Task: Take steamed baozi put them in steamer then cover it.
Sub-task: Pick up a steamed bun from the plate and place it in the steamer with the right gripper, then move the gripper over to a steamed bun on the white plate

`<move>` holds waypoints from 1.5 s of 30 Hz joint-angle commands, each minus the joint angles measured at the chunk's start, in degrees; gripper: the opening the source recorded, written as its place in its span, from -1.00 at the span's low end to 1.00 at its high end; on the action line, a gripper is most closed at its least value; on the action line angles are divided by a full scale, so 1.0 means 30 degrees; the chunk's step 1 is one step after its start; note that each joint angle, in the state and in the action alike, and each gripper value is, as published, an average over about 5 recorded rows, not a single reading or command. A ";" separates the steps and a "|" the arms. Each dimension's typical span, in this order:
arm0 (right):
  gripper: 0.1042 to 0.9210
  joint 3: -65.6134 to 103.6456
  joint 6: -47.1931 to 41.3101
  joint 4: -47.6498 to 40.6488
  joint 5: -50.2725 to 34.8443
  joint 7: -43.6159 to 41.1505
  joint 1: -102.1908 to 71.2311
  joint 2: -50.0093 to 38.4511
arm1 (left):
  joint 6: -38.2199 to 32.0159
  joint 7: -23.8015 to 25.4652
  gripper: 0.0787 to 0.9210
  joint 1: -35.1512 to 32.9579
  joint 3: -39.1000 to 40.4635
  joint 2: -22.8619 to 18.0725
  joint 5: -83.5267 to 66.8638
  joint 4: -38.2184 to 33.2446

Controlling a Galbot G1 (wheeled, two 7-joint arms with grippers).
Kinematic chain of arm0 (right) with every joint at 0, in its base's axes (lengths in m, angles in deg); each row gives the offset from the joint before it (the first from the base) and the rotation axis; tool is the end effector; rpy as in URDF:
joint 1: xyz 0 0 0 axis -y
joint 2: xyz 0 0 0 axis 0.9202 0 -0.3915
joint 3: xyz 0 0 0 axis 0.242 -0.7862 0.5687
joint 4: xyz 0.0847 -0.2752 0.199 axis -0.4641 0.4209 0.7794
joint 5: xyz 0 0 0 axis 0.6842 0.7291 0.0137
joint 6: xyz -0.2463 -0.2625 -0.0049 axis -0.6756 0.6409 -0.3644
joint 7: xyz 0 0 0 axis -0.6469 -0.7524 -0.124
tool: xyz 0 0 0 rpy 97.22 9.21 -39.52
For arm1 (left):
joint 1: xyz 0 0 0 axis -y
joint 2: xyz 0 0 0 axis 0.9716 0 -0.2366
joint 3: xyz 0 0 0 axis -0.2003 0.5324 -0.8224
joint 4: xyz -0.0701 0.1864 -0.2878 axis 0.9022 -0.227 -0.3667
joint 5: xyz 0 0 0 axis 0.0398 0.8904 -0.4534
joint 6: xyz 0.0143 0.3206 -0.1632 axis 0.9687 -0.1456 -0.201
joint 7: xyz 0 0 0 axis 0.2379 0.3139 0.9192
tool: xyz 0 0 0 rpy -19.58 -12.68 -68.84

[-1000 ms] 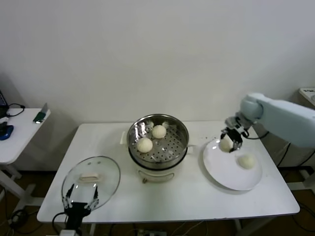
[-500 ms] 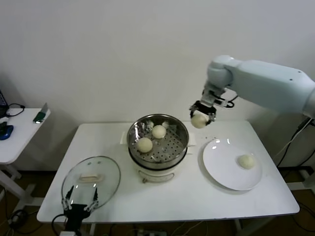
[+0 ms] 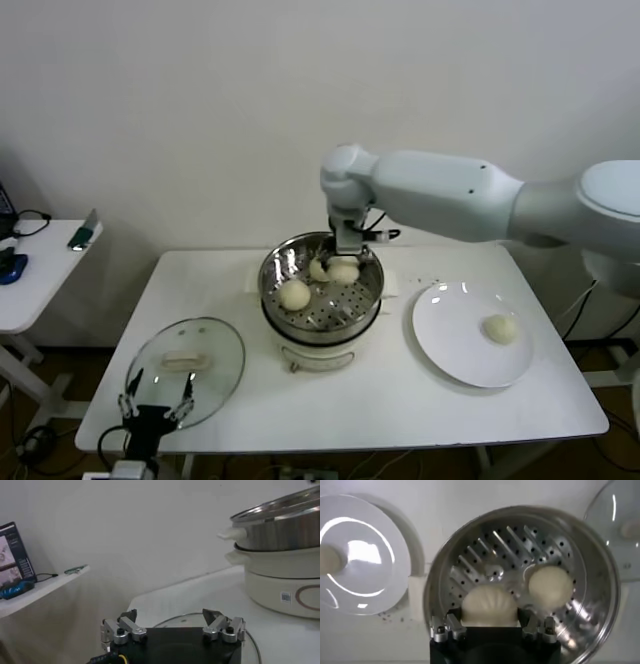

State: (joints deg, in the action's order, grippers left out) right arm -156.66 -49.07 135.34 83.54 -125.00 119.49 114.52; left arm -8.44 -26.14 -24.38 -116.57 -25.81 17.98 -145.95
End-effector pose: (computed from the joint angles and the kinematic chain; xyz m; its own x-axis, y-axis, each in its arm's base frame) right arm 0.5499 0.1943 -0.0513 -0.1831 0.0166 0.9830 0.0324 -0.9992 0.0229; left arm 0.1321 0.0861 -0.3589 -0.9669 -0.1376 0.2148 -0.0646 0.9466 0.3158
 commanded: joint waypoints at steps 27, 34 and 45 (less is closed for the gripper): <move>0.75 -0.0841 -0.0026 0.0597 -0.0731 -0.0025 -0.1324 0.0747 | -0.0010 0.0063 0.77 0.0145 0.0120 -0.0021 -0.0282 0.0362; 0.76 0.0041 0.0321 0.0426 -0.0138 -0.0010 -0.0642 0.0167 | -0.0015 0.0060 0.77 0.0016 0.0069 -0.0031 -0.0358 0.0266; 0.76 -0.2546 -0.6602 0.0491 -0.6140 0.1468 0.3835 -0.4368 | -0.0046 0.0057 0.77 -0.0129 0.0140 -0.0033 -0.0230 -0.0066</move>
State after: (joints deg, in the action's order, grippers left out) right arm -159.20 -54.85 136.39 76.00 -122.90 122.89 109.70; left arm -8.53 -25.96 -24.68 -116.16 -25.87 17.26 -146.03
